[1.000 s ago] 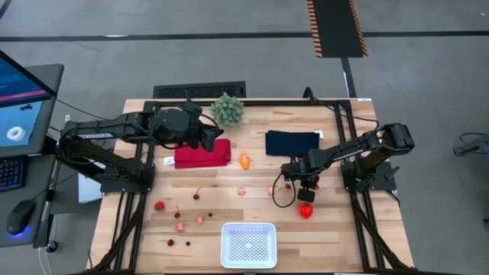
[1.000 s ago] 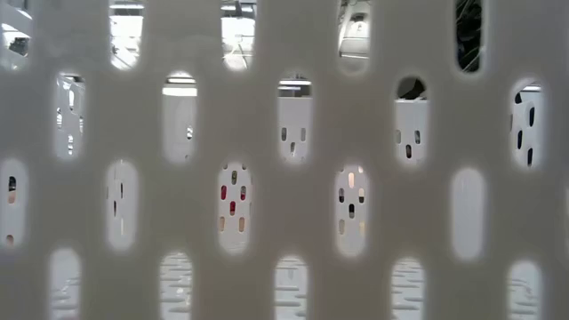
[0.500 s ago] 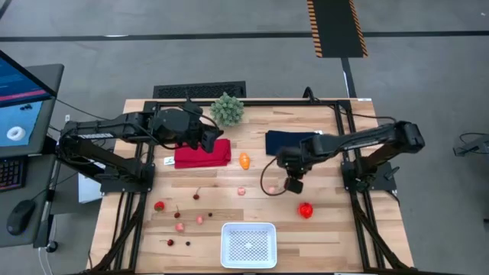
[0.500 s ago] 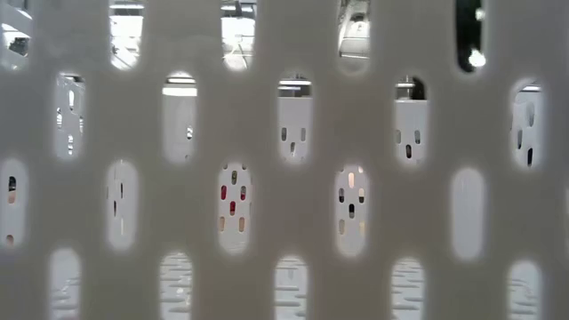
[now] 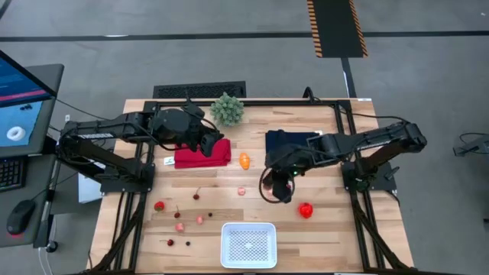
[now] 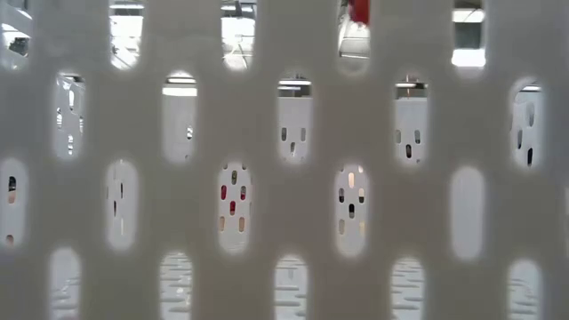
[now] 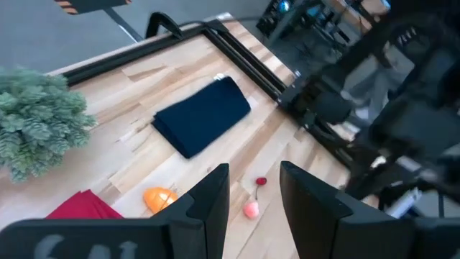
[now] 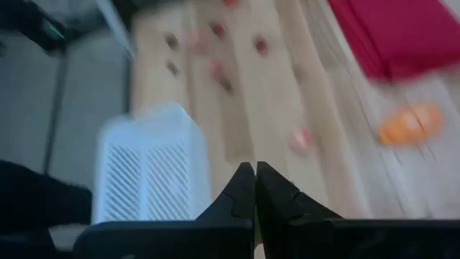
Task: Pick and placing Produce into tupperware
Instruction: Put the right strawberry into the white bin
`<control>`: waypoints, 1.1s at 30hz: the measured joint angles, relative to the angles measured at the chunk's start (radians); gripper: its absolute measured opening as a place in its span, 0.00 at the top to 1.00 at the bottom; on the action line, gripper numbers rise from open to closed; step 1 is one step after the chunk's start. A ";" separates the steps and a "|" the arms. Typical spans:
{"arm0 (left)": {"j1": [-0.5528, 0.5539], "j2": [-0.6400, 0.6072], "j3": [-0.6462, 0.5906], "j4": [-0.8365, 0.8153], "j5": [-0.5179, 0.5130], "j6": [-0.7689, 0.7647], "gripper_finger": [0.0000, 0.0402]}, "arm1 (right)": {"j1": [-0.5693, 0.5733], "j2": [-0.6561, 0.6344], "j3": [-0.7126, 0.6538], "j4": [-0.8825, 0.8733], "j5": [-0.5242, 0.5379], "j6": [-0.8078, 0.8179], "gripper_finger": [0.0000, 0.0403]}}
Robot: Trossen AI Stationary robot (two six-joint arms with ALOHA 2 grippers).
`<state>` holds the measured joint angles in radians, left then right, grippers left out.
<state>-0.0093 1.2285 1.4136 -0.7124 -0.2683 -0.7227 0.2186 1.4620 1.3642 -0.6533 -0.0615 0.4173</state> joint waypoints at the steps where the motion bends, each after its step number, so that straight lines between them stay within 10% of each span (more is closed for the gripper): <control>1: 0.000 0.000 0.000 -0.005 0.005 0.011 0.72 | 0.012 0.000 0.002 0.029 0.010 0.008 0.95; 33: 0.000 0.000 0.000 -0.068 0.130 0.118 0.72 | 0.276 0.328 0.000 0.223 -0.188 0.177 0.95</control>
<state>-0.0097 1.2282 1.4132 -0.7805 -0.1381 -0.6043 0.4943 1.7905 1.3640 -0.4301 -0.2500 0.5939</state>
